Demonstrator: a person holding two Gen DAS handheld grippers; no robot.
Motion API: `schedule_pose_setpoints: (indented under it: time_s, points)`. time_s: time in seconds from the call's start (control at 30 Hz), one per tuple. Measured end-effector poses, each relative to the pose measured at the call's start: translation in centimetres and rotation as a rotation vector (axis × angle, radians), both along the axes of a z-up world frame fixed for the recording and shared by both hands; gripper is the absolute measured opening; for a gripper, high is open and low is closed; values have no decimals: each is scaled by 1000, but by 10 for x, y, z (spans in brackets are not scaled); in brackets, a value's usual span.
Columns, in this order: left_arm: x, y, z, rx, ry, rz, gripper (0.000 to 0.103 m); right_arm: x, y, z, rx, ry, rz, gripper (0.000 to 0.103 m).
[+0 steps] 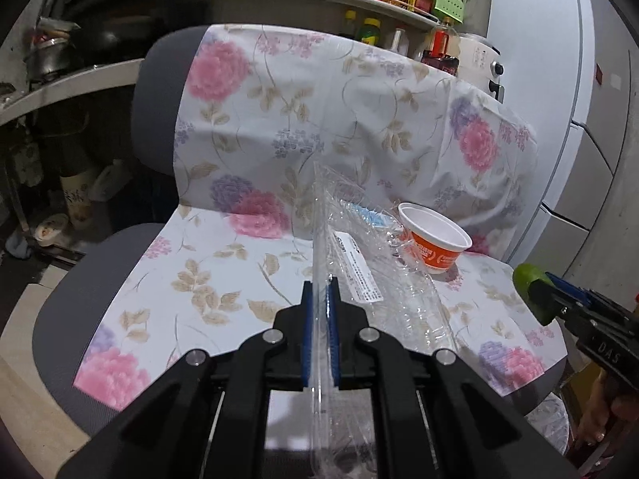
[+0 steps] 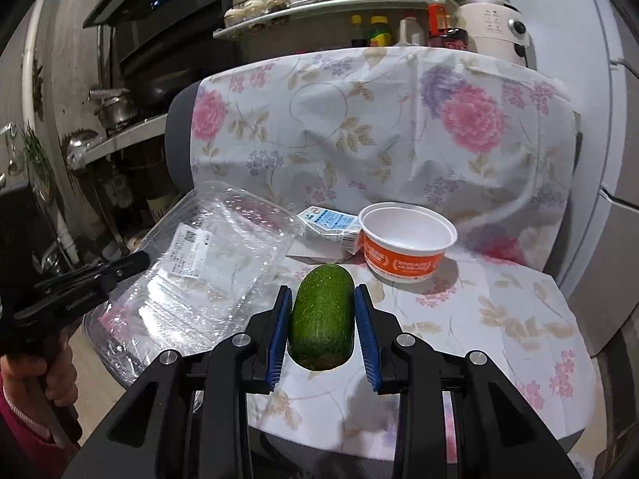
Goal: Collect trash
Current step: 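Grasp the clear plastic tray with the left gripper while the right holds the cucumber, then carry the tray and cucumber to the bin and open both grippers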
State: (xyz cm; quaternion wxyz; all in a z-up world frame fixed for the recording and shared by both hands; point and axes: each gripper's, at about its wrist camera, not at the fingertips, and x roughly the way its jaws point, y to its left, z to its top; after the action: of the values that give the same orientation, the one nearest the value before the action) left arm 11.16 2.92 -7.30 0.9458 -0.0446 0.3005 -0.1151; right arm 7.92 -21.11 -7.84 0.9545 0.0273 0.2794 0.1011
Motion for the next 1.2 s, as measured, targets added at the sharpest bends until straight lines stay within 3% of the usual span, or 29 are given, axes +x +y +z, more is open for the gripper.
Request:
schedule_pose_setpoints:
  time_s: [0.13, 0.33, 0.57, 0.77, 0.87, 0.97, 1.2]
  points:
    - [-13, -15, -1, 4, 10, -11, 5, -14, -18, -1, 24, 4, -21, 33]
    - [-30, -65, -7, 17, 30, -143, 5, -47, -60, -2, 28, 3, -112, 33]
    - [-55, -153, -20, 10, 50, -397, 5, -99, -135, -10, 23, 27, -298, 33]
    - [-84, -266, -42, 55, 76, -664, 5, -166, -209, -22, -3, 52, -519, 33]
    - [-100, -312, -56, 64, 102, -764, 5, -206, -252, -40, 12, 91, -648, 33]
    - [-119, -367, -84, 155, 154, -854, 5, -228, -282, -64, 50, 146, -729, 33]
    - [-140, -445, -137, 282, 235, -950, 5, -254, -330, -120, 146, 240, -820, 33]
